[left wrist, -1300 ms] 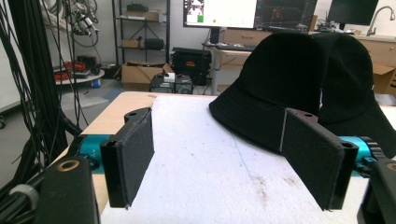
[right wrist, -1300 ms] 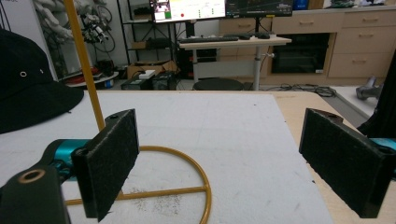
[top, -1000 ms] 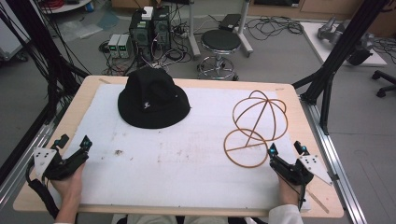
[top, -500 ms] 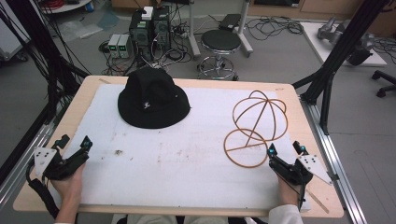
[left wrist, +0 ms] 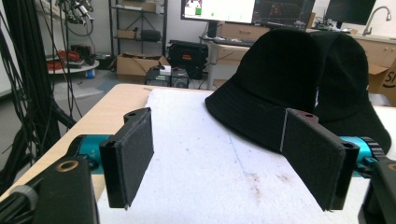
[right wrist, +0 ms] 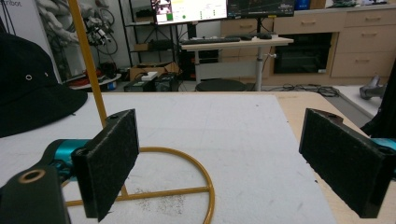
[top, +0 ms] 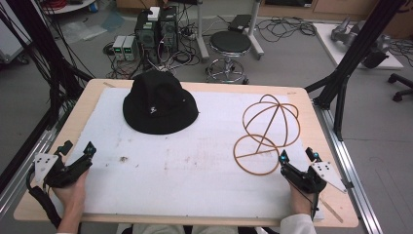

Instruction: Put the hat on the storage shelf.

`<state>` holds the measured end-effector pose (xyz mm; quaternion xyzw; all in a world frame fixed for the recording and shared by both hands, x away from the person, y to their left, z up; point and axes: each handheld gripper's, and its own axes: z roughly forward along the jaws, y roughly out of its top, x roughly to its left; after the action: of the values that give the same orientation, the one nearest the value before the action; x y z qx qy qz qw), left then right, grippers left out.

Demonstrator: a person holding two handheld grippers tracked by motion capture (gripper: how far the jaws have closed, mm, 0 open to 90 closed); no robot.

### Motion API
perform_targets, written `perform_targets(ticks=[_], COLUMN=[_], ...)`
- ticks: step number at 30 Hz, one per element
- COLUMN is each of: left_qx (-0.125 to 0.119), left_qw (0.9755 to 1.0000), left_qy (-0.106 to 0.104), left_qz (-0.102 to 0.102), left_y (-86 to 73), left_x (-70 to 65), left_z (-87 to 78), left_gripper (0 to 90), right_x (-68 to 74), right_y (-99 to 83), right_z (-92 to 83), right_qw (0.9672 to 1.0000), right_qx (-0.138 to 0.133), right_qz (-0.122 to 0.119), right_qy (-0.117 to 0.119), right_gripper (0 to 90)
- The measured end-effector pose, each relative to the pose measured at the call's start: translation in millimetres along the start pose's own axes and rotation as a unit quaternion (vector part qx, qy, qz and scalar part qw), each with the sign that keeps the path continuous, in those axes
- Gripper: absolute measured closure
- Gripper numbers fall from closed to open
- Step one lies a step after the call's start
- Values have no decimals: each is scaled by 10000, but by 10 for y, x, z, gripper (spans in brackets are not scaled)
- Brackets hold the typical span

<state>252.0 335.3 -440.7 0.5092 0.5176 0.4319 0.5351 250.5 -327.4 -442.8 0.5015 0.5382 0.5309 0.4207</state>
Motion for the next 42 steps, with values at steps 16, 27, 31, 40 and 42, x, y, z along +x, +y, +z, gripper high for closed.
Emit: perform_targets(ticks=[16,27,31,40,42], left_qx=[102,575,716,1093,1159], left_qw=[9991,9951,9926,9851,9835], left_qy=[-345,-781,-926,-1160,-1213], left_qz=[221,198,333,650,672], left_y=[336,722,850,1040,1038], left_x=[-143,-336,-444,-742,-840], left_z=[50,452,587,995,1090], left_gripper=[267,278,279,283,284], right_x=[-9,-1,3,12,13], right_y=[7,12,14,18,18], right_z=[-14,-16,-14,-19,-19], right_qw=[10000,10000,10000,10000,10000], right_qx=[-61,-60,-56,-57,-53], right_qz=[51,-6,-38,-56,-57], right_qy=[-42,-34,-26,23,31], right_gripper=[113,113,113,113,113])
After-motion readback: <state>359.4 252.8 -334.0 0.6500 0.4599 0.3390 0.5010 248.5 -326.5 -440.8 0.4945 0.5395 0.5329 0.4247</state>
